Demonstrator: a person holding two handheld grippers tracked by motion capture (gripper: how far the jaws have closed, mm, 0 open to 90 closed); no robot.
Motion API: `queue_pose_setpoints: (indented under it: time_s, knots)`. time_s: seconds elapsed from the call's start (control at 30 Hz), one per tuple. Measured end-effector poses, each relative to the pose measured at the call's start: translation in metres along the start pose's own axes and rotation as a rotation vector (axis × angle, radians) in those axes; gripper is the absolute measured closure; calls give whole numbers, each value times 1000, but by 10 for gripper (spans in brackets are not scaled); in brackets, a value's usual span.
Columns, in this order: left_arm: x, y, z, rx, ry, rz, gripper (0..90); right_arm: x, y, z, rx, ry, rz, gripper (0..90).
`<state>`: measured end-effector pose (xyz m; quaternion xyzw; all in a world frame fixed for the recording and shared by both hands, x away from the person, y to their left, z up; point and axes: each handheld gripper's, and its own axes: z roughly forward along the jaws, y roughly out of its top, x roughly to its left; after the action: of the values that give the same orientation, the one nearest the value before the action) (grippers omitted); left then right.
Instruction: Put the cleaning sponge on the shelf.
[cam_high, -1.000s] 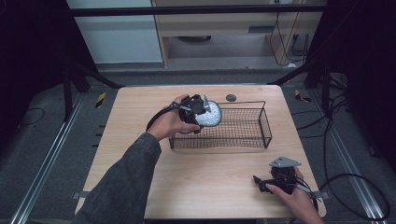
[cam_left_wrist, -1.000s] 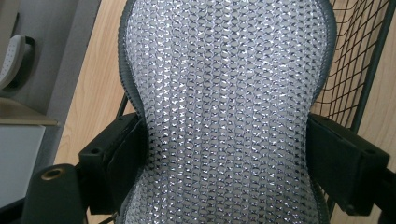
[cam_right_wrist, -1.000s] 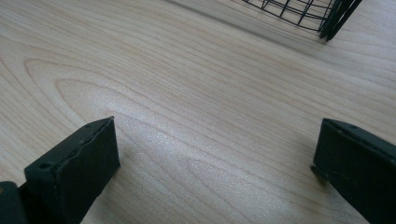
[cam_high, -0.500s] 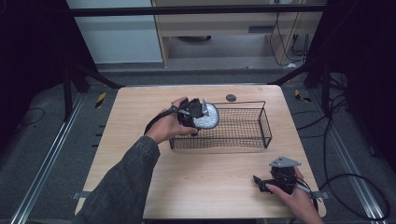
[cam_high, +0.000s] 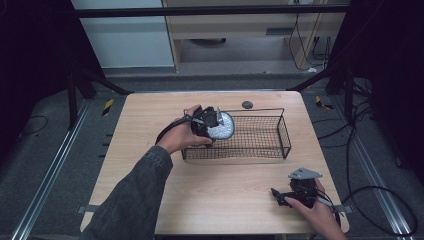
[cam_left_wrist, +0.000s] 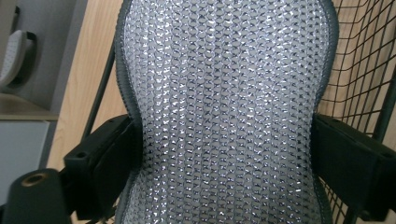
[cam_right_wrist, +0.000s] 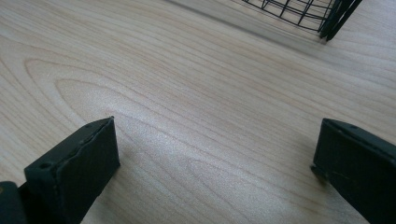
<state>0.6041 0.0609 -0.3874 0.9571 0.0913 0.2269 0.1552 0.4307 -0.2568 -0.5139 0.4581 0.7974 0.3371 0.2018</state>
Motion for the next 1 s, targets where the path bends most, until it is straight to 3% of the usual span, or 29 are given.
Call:
queue_pose_setpoints:
  time_s: [0.23, 0.33, 0.4, 1.0]
  knots:
    - [2, -5, 2, -30, -42, -72, 50, 0, 0, 0, -1, 0, -2, 3]
    - [2, -5, 0, -32, -21, -63, 56, 0, 0, 0, 0, 0, 0, 3]
    - [3, -6, -2, -43, -38, -75, 56, 0, 0, 0, 0, 0, 0, 3]
    - [-7, -3, -17, -94, -25, -72, 64, 0, 0, 0, 0, 2, 4, 3]
